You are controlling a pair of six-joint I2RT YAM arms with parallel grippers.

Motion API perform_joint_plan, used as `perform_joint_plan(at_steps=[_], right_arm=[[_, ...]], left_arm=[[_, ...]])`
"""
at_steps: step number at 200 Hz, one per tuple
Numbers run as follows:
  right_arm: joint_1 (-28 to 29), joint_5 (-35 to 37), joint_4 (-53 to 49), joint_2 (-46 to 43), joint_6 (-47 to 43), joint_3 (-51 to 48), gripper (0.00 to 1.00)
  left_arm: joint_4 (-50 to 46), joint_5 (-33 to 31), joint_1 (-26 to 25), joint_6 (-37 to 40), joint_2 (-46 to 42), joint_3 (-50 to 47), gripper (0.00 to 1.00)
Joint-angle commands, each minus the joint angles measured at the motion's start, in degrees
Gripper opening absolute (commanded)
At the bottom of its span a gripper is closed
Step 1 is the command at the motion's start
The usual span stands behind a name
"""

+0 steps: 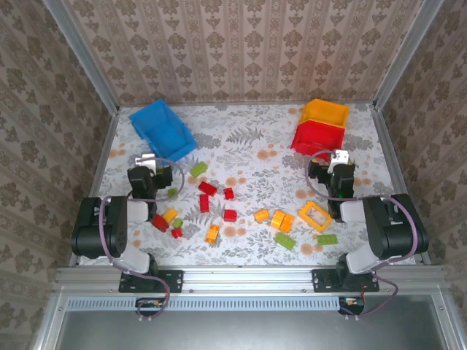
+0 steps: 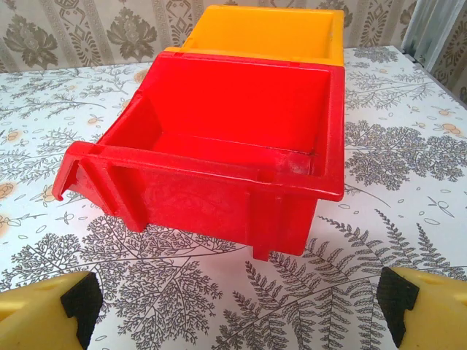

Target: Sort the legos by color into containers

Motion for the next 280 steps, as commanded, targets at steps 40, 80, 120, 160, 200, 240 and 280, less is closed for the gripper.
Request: perform_joint_plan(at_steps=[40, 80, 120, 160, 200, 240, 280], right_arm=[[-0.29, -0.95, -0.17, 0.33, -0.86, 1.0, 1.0], [-0.3, -0.95, -0.15, 0.37, -0.85, 1.01, 1.0], [-0.26, -0.95, -0.27, 0.42, -0.85, 0.99, 1.0], [-0.31, -0.99, 0.2, 0.09, -0.91, 0.83, 1.0], [0.75, 5.52, -17.87, -15.21, 0.16, 5.61, 1.0], [2.33, 10.49, -37.27, -26.36, 2.58, 23.44, 1.0], [0.42, -7.13, -65.26, -26.83, 26.26, 42.94, 1.0]], left_arm=[[1.77, -0.4, -0.1, 0.82, -0.21, 0.81, 1.0], [1.77, -0.44, -0.15, 0.75, -0.21, 0.81, 1.0], [1.83, -0.45, -0.09, 0.74, -0.21, 0.81, 1.0], [2.44, -0.47, -0.14, 0.87, -0.48, 0.56, 1.0], [-23.48, -9.53, -4.08, 0.53, -14.89, 10.77, 1.0], [-32.34, -15.54, -8.2, 0.91, -23.78, 20.34, 1.0], [-66.67, -23.18, -9.18, -27.74, -23.51, 41.18, 1.0]])
